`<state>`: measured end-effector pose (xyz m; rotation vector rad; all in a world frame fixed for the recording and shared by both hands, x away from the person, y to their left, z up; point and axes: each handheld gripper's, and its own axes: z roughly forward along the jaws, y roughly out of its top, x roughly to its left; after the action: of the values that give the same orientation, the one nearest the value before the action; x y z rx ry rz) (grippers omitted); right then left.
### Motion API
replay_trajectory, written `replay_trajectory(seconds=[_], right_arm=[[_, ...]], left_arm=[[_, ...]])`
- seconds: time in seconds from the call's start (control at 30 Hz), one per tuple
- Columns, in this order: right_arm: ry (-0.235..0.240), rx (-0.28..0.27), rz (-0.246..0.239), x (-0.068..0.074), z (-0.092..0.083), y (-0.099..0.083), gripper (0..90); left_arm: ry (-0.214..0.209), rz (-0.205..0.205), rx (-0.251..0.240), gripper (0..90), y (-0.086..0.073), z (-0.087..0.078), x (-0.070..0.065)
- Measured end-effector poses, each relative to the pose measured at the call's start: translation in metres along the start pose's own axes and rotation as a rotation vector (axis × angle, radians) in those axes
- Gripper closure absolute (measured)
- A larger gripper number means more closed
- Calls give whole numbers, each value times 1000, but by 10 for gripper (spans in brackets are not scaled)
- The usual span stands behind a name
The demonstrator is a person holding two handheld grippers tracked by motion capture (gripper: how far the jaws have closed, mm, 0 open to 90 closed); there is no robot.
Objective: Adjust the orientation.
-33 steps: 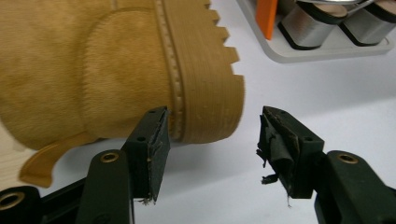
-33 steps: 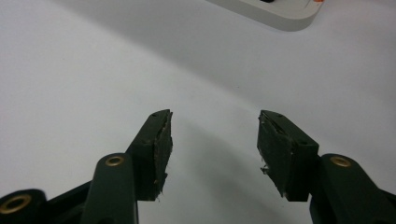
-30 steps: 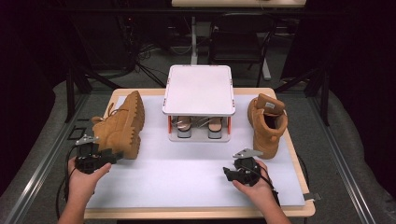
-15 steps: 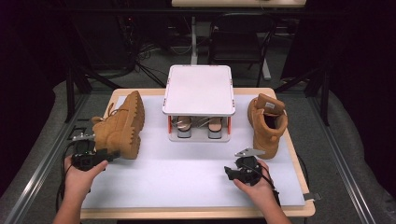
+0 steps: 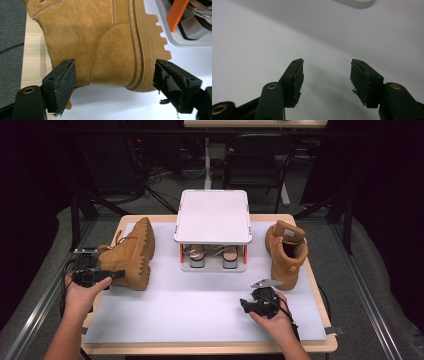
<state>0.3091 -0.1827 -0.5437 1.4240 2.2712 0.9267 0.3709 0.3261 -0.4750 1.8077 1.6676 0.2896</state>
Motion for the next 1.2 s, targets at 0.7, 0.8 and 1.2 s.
replay_trajectory(seconds=[0.7, 0.8, 1.2], right_arm=[[8, 10, 3, -1, 2, -1, 437], [9, 11, 4, -1, 2, -1, 437], [1, 6, 5, -1, 2, -1, 438]], left_arm=[[24, -70, 14, 165, 18, 4, 20], [32, -68, 29, 165, 17, 6, 24], [1, -65, 53, 198, 17, 20, 25]])
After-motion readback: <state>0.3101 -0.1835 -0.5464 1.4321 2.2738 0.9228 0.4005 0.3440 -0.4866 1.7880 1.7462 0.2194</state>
